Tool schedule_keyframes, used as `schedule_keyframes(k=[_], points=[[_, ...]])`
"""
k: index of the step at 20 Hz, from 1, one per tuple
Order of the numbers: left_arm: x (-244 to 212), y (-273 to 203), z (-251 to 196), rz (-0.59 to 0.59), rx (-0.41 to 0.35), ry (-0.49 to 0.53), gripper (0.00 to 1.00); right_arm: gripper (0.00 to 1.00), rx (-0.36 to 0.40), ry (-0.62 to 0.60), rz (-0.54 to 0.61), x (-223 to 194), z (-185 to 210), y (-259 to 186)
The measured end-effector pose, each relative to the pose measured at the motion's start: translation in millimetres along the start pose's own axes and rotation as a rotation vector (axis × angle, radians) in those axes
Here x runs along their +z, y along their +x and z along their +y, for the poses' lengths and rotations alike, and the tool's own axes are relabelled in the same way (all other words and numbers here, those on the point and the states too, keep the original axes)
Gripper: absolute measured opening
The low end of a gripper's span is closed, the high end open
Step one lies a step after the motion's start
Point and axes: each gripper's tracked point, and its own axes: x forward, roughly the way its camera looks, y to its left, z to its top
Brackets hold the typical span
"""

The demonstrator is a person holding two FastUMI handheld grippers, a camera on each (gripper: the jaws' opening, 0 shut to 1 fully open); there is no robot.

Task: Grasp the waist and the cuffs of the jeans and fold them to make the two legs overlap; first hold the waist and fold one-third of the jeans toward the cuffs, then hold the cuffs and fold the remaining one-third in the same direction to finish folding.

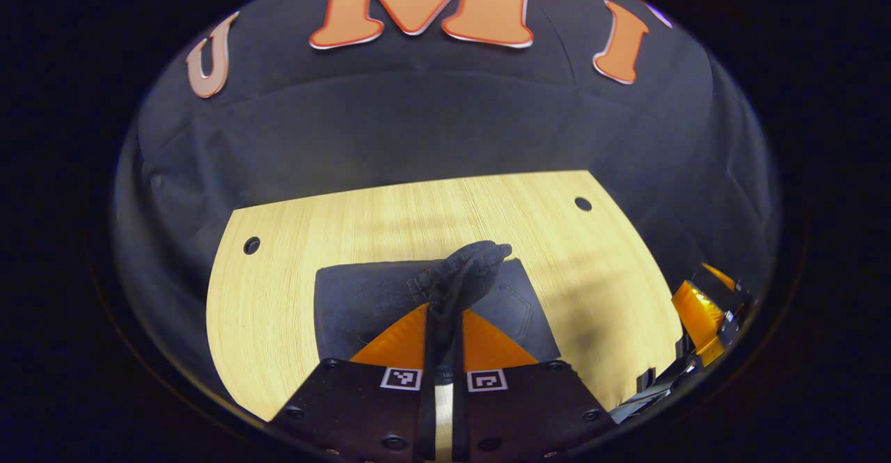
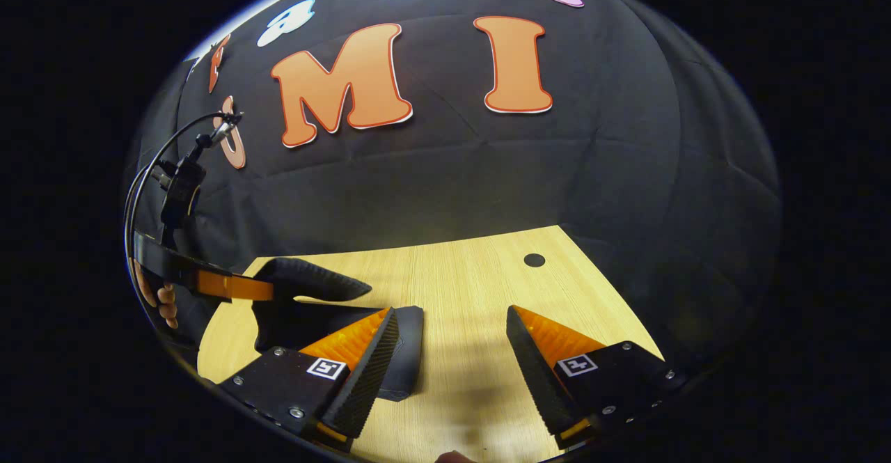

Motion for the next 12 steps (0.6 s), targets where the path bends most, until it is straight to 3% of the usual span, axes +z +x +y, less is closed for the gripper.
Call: schedule_keyframes(k=[2, 5, 6, 10, 12], points=[[-10, -5, -21, 0.021, -0.071, 0.008, 0.16, 0.95, 0.009, 0.000, -0.001, 1, 1, 0], [-2, -20, -46, -0.025, -0.186, 0.014, 0.50, 0.95, 0.018, -0.005, -0.003, 3, 6, 0], [1, -24, -45, -0.045, -0.187, 0.029, 0.62, 0.95, 0.019, -0.007, -0.007, 4, 7, -1], [18, -45, -27, -0.172, -0.160, 0.018, 0.86, 0.95, 0.017, -0.037, -0.064, 23, 19, -12], [29, -57, -4, -0.256, -0.119, 0.007, 0.91, 0.95, 0.019, -0.062, -0.117, 39, 30, -20]])
